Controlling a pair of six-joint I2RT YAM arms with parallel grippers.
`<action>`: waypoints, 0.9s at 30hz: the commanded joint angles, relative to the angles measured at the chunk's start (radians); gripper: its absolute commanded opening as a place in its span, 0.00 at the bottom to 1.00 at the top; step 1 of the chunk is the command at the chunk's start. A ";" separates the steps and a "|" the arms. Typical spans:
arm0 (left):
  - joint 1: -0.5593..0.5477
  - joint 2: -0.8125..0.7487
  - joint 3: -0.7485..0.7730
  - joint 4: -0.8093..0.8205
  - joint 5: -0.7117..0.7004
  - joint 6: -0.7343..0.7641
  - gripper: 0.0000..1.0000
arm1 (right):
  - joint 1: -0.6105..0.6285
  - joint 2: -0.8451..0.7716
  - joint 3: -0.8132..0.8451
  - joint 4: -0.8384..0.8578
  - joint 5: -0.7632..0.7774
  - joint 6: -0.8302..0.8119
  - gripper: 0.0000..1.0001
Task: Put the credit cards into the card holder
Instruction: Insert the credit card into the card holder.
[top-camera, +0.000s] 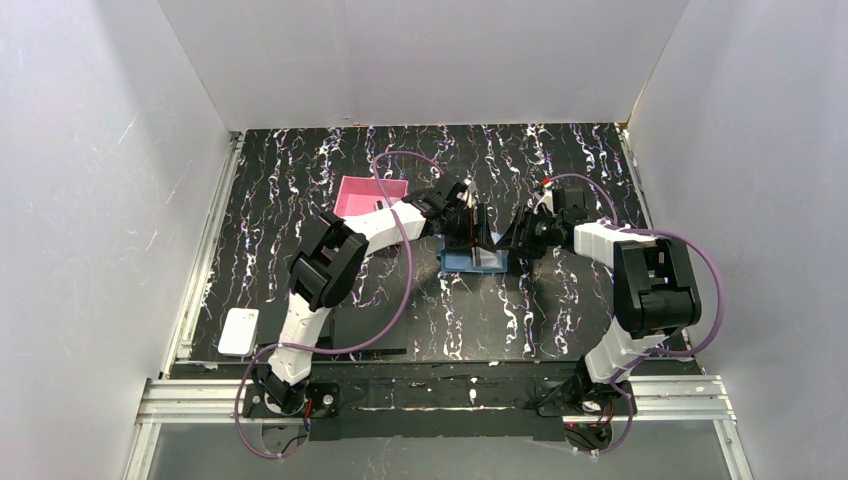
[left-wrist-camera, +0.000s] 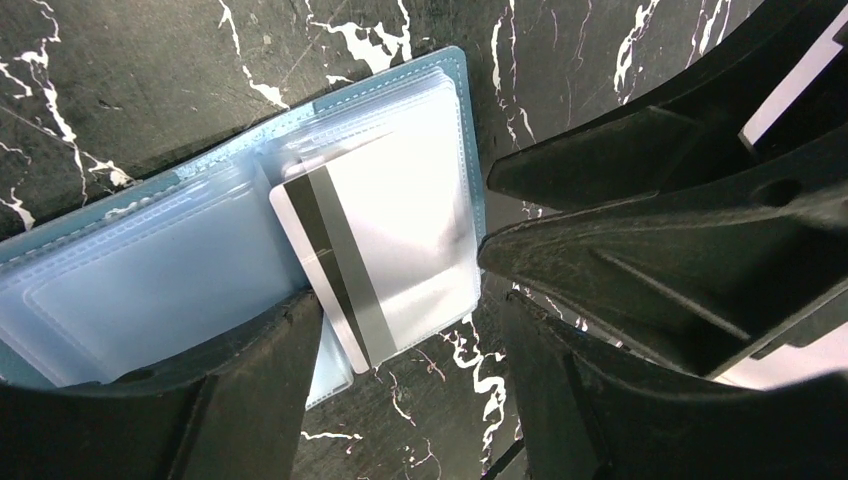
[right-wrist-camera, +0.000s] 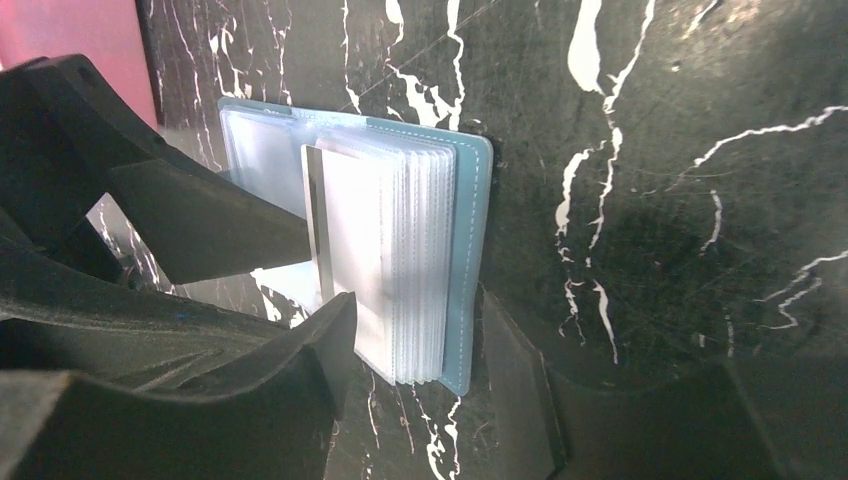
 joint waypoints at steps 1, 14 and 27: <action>0.011 -0.066 -0.035 -0.020 0.013 0.008 0.66 | -0.025 -0.049 0.002 0.036 -0.042 0.023 0.59; 0.013 0.030 0.085 -0.030 0.033 0.031 0.67 | -0.014 0.043 0.043 0.034 -0.055 -0.020 0.55; -0.054 0.041 0.143 -0.056 0.095 0.202 0.67 | 0.015 0.080 0.087 0.037 -0.074 -0.029 0.48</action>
